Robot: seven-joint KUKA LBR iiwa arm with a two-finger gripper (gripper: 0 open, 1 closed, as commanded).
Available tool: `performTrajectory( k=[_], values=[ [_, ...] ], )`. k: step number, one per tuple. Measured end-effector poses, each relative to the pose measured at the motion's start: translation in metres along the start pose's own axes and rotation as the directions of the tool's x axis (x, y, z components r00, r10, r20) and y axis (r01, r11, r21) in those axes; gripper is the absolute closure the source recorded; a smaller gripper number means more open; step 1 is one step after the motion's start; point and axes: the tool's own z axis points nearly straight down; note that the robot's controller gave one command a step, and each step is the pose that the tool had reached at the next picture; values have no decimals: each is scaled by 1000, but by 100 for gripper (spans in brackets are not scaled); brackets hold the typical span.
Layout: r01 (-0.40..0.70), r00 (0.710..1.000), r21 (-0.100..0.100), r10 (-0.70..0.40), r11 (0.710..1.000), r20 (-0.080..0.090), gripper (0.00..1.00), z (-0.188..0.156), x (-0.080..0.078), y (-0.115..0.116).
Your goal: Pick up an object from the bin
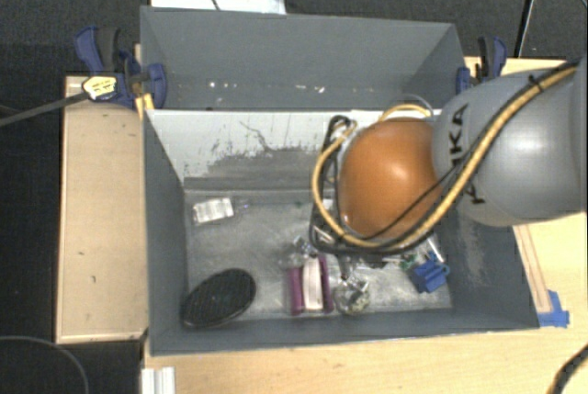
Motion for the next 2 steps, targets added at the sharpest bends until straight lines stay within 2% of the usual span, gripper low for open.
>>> performTrajectory(
  k=[1,2],
  values=[
    [295,955,5,-295,955,3,0,36,13,-28],
    [291,957,4,-291,957,3,100,36,13,-28]
  ],
)
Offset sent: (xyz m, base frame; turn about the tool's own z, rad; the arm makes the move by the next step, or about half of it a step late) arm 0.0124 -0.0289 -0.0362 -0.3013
